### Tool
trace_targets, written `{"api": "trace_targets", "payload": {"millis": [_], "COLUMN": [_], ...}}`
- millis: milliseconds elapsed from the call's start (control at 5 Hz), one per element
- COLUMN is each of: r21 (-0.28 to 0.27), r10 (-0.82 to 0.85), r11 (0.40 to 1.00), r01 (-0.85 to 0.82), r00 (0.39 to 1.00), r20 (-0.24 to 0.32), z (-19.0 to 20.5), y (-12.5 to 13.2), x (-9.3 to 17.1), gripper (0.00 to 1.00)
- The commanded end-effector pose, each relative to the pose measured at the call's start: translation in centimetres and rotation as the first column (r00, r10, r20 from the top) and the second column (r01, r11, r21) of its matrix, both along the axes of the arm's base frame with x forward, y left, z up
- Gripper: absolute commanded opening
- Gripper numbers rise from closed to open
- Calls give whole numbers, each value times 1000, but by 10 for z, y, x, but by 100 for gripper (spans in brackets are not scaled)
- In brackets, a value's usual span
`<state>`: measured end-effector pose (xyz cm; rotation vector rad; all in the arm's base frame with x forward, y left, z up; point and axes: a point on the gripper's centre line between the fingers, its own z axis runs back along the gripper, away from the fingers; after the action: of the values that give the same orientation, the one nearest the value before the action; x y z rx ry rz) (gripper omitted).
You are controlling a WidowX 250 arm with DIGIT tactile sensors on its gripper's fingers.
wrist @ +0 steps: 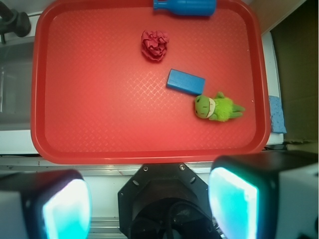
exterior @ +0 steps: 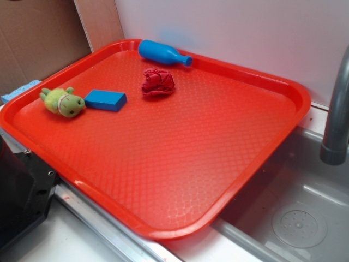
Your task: Grab the green animal.
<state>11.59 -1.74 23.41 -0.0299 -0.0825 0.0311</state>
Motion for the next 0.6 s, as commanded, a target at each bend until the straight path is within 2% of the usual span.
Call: {"api": "trace_targets", "payload": {"millis": [0, 200, 400], "r21": [0, -11, -53], "r10": [0, 94, 272], "r11": [1000, 996, 961], "r01": [0, -94, -270], "r00": [1000, 995, 962], "r20": [0, 16, 35], "z": [0, -1, -6], "y": [0, 5, 14], "x": [0, 3, 6], "gripper": [100, 100, 100]}}
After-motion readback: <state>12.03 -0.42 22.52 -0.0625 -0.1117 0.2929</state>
